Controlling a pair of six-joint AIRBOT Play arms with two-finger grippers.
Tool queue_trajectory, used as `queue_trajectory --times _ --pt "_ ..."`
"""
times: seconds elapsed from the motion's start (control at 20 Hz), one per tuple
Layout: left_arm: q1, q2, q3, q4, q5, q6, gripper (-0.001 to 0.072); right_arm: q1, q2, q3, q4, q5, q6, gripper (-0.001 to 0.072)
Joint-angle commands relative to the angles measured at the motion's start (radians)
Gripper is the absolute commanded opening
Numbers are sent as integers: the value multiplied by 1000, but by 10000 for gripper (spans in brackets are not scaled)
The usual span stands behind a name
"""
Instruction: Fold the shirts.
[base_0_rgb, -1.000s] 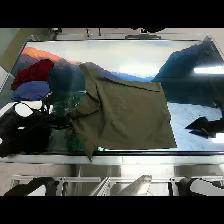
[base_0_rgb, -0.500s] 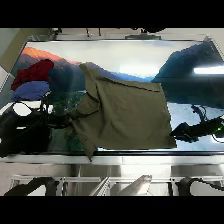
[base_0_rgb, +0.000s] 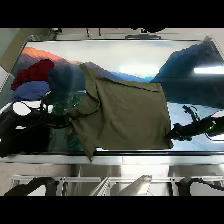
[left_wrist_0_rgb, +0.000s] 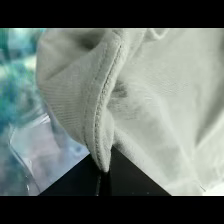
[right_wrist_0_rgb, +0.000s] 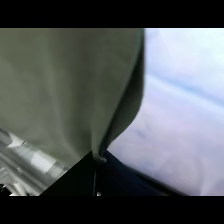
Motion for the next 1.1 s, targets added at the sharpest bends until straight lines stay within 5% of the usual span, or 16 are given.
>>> queue_trajectory --times 0.0,0.15,0.3,0.45,0.65,0.85,1.05 --pt "5 1 80 -47 -85 11 23 4 37 62 94 114 4 13" --pt "59 6 276 -341 -262 124 23 -3 154 247 301 213 5 13" --pt "186 61 507 -805 -429 231 23 -56 323 525 528 282 5 13" --pt "377 142 743 -1223 -529 296 23 -185 494 821 682 211 4 13" --pt "734 250 941 -1551 -520 295 23 -389 682 1044 678 24 3 14" --pt "1043 272 987 -1583 -490 245 23 -416 745 1057 509 -101 5 14" --pt "796 197 876 -1269 -445 238 21 -364 607 960 584 -34 51 13"
